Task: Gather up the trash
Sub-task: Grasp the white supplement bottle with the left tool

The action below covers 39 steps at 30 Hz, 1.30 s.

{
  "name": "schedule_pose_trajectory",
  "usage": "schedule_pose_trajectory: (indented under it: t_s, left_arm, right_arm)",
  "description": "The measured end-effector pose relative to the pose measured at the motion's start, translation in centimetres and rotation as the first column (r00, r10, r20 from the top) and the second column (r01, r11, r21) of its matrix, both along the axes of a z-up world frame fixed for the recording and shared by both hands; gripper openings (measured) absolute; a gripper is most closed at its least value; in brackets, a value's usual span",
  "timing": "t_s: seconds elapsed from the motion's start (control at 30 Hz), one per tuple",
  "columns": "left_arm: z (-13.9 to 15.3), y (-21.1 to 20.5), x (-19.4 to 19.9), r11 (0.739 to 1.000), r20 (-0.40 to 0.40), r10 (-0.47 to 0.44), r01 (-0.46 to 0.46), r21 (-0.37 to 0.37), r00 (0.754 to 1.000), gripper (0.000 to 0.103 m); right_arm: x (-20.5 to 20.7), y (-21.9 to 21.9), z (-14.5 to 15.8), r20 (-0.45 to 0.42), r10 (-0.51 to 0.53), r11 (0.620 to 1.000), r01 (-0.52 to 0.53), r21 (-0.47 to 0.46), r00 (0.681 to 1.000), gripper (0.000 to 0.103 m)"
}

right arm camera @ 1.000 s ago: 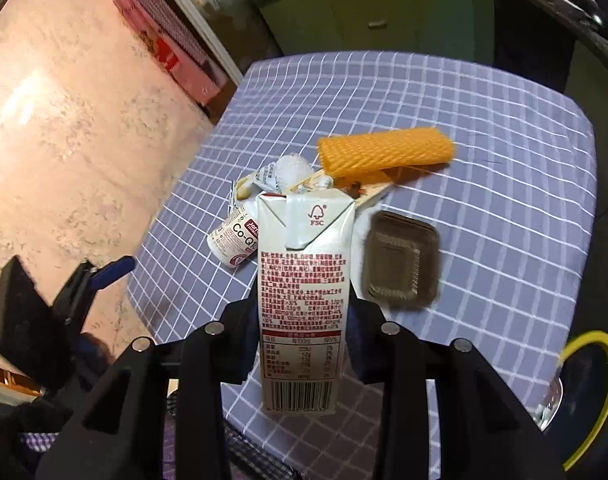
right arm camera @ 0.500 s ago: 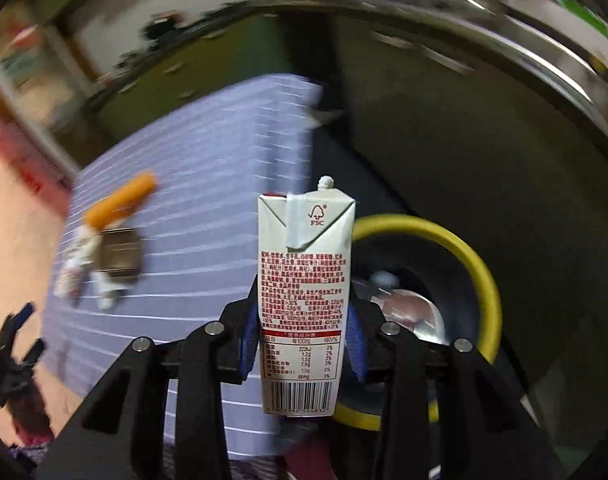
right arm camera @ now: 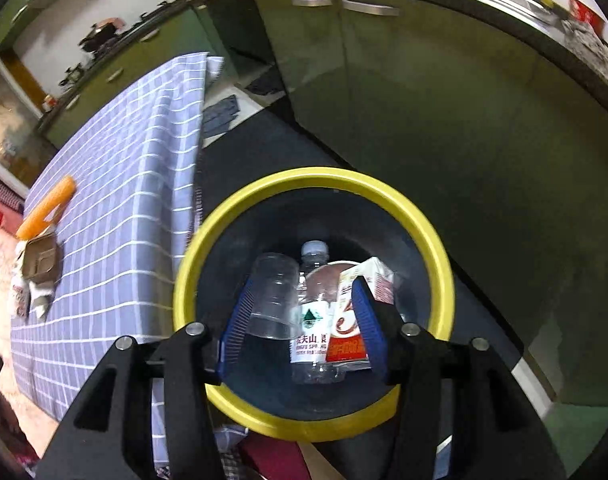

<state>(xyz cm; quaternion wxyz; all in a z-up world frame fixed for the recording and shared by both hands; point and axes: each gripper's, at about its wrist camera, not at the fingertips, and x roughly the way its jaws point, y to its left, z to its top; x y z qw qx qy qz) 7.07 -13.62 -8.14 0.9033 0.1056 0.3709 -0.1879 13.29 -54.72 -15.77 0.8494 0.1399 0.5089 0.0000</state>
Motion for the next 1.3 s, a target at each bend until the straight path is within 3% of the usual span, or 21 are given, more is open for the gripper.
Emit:
schedule_pose_trajectory:
  t_s: [0.4, 0.8, 1.17, 1.3]
  left_arm:
    - [0.0, 6.5, 2.6, 0.991, 0.002, 0.134, -0.134, 0.005, 0.991, 0.098]
    - [-4.8, 11.4, 7.7, 0.981, -0.122, 0.190, -0.185, 0.053, 0.974, 0.098]
    - [-6.1, 12.0, 8.4, 0.982, -0.170, 0.187, -0.184, 0.030, 0.968, 0.076]
    - [-6.5, 11.4, 8.9, 0.981, -0.173, 0.194, -0.187, 0.055, 0.966, 0.068]
  right_arm:
    - [-0.8, 4.2, 2.8, 0.055, 0.113, 0.993, -0.114, 0.016, 0.992, 0.052]
    - [-0.1, 7.8, 3.6, 0.046, 0.186, 0.983, -0.186, -0.003, 0.982, 0.053]
    - [0.8, 9.0, 3.1, 0.024, 0.214, 0.977, -0.214, 0.001, 0.976, 0.053]
    - [0.9, 9.3, 2.9, 0.019, 0.220, 0.975, -0.220, 0.007, 0.975, 0.054]
